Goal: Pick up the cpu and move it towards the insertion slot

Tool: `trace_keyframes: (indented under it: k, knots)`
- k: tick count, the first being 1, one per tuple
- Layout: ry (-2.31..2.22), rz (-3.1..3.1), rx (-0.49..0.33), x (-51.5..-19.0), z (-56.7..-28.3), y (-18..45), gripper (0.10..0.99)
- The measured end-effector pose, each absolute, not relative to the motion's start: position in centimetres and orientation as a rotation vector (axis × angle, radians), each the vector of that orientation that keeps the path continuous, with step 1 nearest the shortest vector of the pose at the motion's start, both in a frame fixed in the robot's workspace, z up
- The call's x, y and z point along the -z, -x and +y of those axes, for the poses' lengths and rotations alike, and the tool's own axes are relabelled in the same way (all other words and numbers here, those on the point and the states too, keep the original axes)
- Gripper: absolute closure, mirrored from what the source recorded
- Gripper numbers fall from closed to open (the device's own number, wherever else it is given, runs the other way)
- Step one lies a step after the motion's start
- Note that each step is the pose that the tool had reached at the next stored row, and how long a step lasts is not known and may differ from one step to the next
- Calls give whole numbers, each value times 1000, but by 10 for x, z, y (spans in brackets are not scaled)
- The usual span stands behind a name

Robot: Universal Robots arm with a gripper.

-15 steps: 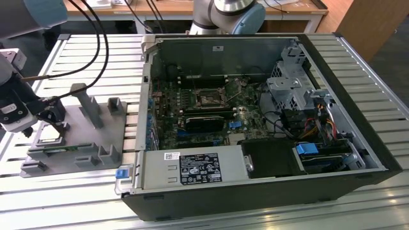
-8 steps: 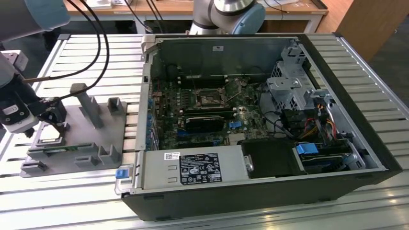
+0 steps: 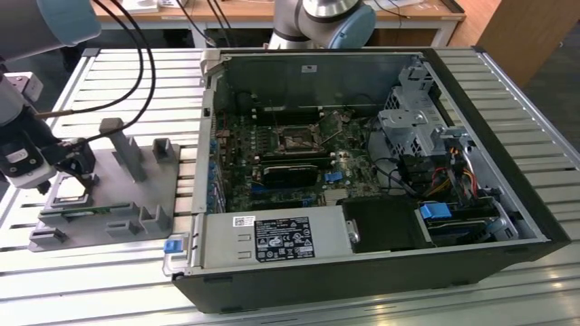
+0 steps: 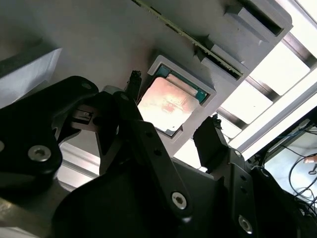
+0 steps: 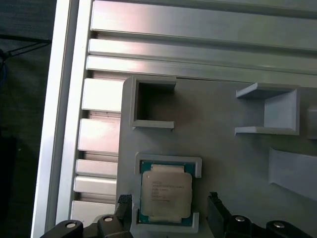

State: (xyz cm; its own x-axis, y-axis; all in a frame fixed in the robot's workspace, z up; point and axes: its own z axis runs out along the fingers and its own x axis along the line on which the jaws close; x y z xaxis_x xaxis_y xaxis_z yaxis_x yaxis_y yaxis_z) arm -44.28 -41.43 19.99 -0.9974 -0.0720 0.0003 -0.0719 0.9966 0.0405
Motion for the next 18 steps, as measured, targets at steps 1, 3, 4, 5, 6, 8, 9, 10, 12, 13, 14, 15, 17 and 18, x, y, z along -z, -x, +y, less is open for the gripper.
trace_keyframes:
  k: [1,3,4,5,6,8,9,10,12,13,14,15,17,18]
  knots:
    - [-112,-3137,64,-199,-414,443,380]
    - [-111,-3137,64,-197,-413,443,380]
    - [-110,-3137,63,-196,-413,443,380]
    - [-109,-3137,64,-195,-413,443,380]
    - [-108,-3137,63,-194,-412,443,380]
    - [-105,-3137,64,-193,-412,443,380]
    - [-105,-3137,64,-192,-412,443,380]
    - [-104,-3137,63,-192,-412,444,380]
    - [-103,-3137,63,-191,-411,444,400]
    - [-102,-3137,63,-191,-411,444,467]
    - [-102,-3137,64,-190,-411,444,467]
    - [-102,-3137,64,-190,-411,444,467]
    - [-102,-3138,64,-189,-411,444,467]
    - [-102,-3138,64,-189,-411,444,467]
